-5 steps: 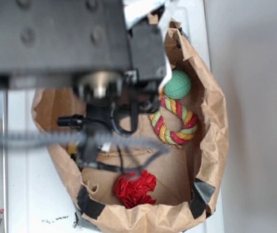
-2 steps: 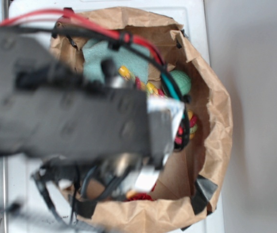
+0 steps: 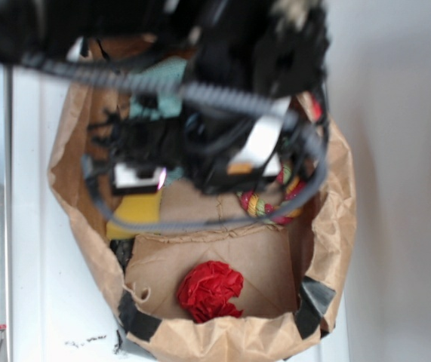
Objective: Grab the red paper.
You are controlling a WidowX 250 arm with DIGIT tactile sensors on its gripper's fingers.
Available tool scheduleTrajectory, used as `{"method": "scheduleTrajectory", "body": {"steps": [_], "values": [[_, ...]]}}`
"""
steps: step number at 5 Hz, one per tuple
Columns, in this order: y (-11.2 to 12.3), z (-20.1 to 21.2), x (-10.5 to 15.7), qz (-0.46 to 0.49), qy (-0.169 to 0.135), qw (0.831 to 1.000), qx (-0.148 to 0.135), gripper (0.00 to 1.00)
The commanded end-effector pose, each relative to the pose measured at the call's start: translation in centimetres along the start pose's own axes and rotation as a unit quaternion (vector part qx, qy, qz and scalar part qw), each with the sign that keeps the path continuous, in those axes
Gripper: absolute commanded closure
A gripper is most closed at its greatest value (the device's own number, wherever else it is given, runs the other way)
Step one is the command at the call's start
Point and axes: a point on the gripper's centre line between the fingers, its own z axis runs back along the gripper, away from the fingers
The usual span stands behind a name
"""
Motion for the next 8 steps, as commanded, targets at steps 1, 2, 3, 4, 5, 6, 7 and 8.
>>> {"method": "scheduleTrajectory", "body": {"steps": [1,2,3,4,5,6,7,8], "values": [[1.9,2.1,-0.9,0.008,0.010,0.999,0.047,0.00],[2.0,0.8,0.0,-0.008,0.003,1.000,0.026,0.00],[1.5,-0.8,0.8,-0.047,-0.004,0.999,0.009,0.00],[0.6,-3.6,2.2,-0.097,-0.009,0.995,-0.004,0.00],[-0.3,-5.1,3.7,-0.121,-0.015,0.993,-0.006,0.00],[-1.2,-6.7,5.2,-0.145,-0.004,0.989,0.004,0.00],[-1.5,-8.6,6.0,-0.147,-0.011,0.989,-0.006,0.00],[-1.5,-8.6,6.0,-0.147,-0.011,0.989,-0.006,0.00]]}}
